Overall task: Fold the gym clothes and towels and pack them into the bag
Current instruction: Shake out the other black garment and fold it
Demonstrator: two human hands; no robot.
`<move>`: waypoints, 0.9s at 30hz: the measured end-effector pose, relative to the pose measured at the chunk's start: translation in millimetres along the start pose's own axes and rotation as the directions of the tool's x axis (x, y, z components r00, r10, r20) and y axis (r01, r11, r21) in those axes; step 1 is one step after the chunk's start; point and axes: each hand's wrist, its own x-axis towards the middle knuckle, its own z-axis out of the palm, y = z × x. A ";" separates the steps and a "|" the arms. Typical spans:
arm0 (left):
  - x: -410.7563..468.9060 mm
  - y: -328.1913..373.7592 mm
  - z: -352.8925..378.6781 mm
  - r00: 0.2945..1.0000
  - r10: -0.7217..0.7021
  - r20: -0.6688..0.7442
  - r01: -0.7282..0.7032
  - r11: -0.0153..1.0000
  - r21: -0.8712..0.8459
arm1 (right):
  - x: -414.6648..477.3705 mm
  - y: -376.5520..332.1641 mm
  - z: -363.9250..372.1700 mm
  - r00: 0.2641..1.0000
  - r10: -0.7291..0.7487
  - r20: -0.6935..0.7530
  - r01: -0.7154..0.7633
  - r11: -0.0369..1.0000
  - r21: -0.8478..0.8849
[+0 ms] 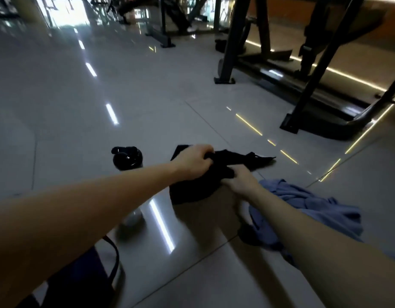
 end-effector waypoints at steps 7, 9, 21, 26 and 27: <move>-43.2 105.7 -133.5 0.894 -0.033 -0.446 -0.055 0.982 -0.183 | -51.7 -162.6 -166.8 0.984 -0.151 -0.094 0.154 0.988 0.024; -61.3 129.9 -167.8 0.828 -0.040 -0.559 -0.104 0.969 -0.223 | -79.4 -199.6 -203.1 0.982 -0.183 -0.042 0.184 0.983 0.011; -153.8 171.4 -215.6 0.888 0.222 -0.402 -0.209 0.975 0.075 | -180.9 -220.4 -287.9 0.877 0.043 -0.479 0.043 0.985 0.167; -157.3 157.3 -223.4 0.881 0.022 -0.473 -0.185 0.936 -0.301 | -192.3 -212.5 -298.6 0.898 0.106 -0.427 0.008 0.967 0.257; -158.6 154.2 -225.2 0.874 -0.019 -0.485 -0.186 0.910 -0.370 | -192.3 -208.8 -298.9 0.902 0.116 -0.415 0.004 0.961 0.277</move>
